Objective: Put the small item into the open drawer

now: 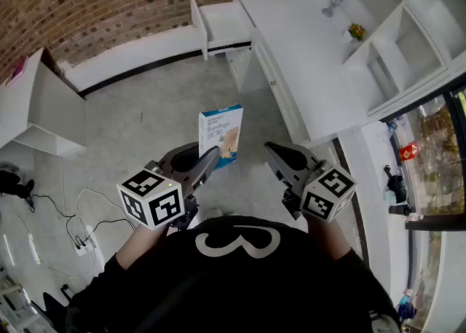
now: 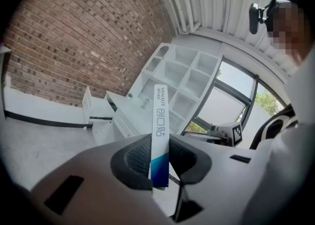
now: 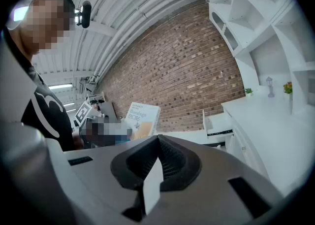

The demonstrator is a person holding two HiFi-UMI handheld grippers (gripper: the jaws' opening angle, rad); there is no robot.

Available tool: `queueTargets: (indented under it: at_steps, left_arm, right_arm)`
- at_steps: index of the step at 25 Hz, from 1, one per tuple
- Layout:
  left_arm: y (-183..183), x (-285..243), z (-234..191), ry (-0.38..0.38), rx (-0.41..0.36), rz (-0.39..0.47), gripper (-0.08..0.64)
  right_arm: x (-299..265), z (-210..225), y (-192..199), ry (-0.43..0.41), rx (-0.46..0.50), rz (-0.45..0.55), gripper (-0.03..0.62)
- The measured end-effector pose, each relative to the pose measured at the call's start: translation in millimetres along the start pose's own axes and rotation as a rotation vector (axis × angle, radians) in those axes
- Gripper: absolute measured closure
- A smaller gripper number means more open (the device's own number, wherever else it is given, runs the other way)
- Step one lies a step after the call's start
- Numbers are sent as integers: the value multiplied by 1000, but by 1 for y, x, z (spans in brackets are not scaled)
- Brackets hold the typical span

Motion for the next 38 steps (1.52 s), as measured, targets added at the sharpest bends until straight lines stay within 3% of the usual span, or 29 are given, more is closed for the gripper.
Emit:
queueTargets:
  at_steps: [11,17,23,30,38]
  left_arm:
    - [-17,52,-25,-4,-12,90,483]
    - [-20,63,-43,-22,8,110,483]
    - [-23,55,-58,-45,16,94,483]
    - [-33,18,-75,-72,9,69,483]
    - [-66,-68,-113,-97,32,19,483]
  right_arm:
    - [-36,-42,-18,-16,78,57,583]
    - [-49,-39,-20,17,50,61,581]
    - [-66,-27,-21,-18,28,58,581]
    - [-83,14,-28,-65,-1,61,581]
    - [-112,111,-50,-76,-63,44,581]
Point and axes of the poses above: the fingertips, and each gripper's own axes: x backward along the fingers, z to its right, y out of its underside, the point moved 2 cm from there along x, backward along the fingers, and after that the axes turned 11 degrees about -y, right-handed, at the moved point
